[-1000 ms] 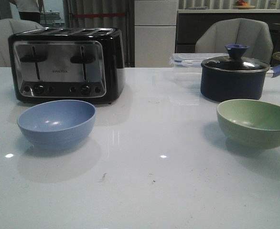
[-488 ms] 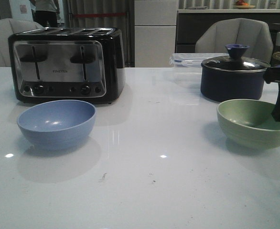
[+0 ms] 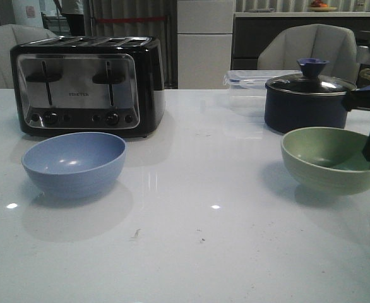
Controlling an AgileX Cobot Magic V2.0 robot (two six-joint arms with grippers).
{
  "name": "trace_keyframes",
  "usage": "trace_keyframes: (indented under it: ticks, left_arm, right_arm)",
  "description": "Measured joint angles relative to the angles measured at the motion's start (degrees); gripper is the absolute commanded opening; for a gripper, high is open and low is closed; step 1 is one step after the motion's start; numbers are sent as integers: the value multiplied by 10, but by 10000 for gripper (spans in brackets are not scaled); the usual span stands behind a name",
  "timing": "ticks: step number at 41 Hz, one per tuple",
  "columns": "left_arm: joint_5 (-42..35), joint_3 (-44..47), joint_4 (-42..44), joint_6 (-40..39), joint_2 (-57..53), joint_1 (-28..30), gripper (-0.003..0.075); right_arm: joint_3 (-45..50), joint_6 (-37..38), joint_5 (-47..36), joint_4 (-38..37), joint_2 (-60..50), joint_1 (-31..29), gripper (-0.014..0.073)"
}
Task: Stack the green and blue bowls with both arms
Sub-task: 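Lower the right gripper and grasp the rim of the pale green bowl, then slide the green bowl toward the table center and release it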
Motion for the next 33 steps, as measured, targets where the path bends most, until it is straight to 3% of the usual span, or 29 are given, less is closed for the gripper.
trace_keyframes:
  ticks: [7, 20, 29, 33]
  left_arm:
    - [0, 0, 0, 0, 0, 0, 509]
    - [0, 0, 0, 0, 0, 0, 509]
    - [0, 0, 0, 0, 0, 0, 509]
    - [0, 0, 0, 0, 0, 0, 509]
  right_arm:
    - [-60, -14, 53, -2, -6, 77, 59]
    - [-75, -18, 46, -6, 7, 249, 59]
    - [-75, -18, 44, -20, 46, 271, 59]
    - [-75, -19, 41, -23, 58, 271, 103]
